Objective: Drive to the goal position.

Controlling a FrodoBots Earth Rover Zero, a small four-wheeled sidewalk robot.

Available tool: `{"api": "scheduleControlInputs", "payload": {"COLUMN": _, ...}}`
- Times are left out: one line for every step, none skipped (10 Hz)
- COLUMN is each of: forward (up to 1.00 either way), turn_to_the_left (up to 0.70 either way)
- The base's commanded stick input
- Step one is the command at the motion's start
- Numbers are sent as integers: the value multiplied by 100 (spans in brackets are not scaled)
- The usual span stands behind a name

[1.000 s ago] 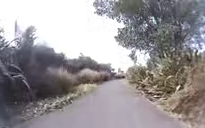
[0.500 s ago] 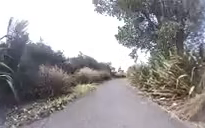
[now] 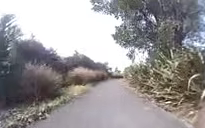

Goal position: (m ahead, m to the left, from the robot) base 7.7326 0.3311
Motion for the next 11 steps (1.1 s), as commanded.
{"api": "scheduleControlInputs", "payload": {"forward": 85, "turn_to_the_left": 0}}
{"api": "scheduleControlInputs", "payload": {"forward": 85, "turn_to_the_left": 0}}
{"api": "scheduleControlInputs", "payload": {"forward": 85, "turn_to_the_left": 0}}
{"api": "scheduleControlInputs", "payload": {"forward": 85, "turn_to_the_left": 0}}
{"api": "scheduleControlInputs", "payload": {"forward": 85, "turn_to_the_left": 0}}
{"api": "scheduleControlInputs", "payload": {"forward": 85, "turn_to_the_left": 0}}
{"api": "scheduleControlInputs", "payload": {"forward": 85, "turn_to_the_left": 0}}
{"api": "scheduleControlInputs", "payload": {"forward": 85, "turn_to_the_left": 0}}
{"api": "scheduleControlInputs", "payload": {"forward": 85, "turn_to_the_left": 0}}
{"api": "scheduleControlInputs", "payload": {"forward": 85, "turn_to_the_left": 0}}
{"api": "scheduleControlInputs", "payload": {"forward": 85, "turn_to_the_left": 0}}
